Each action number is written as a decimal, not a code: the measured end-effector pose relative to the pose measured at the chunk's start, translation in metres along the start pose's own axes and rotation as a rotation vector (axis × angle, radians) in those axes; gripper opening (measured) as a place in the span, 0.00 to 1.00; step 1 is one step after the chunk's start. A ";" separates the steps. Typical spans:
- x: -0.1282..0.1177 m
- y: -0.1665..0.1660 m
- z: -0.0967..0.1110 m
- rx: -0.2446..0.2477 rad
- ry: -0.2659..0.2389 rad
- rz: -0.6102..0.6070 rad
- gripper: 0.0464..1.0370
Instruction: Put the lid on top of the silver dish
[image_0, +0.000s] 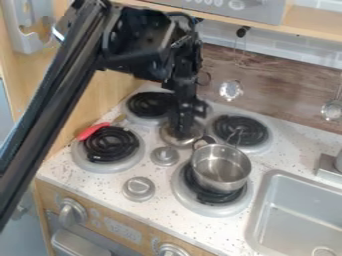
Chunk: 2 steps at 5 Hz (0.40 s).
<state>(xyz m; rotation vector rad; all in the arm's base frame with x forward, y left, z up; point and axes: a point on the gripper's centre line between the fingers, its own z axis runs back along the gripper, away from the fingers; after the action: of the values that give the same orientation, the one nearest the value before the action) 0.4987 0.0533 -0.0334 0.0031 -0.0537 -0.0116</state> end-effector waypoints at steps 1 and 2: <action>-0.009 -0.002 -0.006 -0.046 0.005 0.010 0.20; -0.008 0.006 0.040 -0.072 -0.084 0.025 0.20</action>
<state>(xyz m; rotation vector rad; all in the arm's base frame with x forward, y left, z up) 0.4887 0.0590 0.0065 -0.0704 -0.1369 0.0113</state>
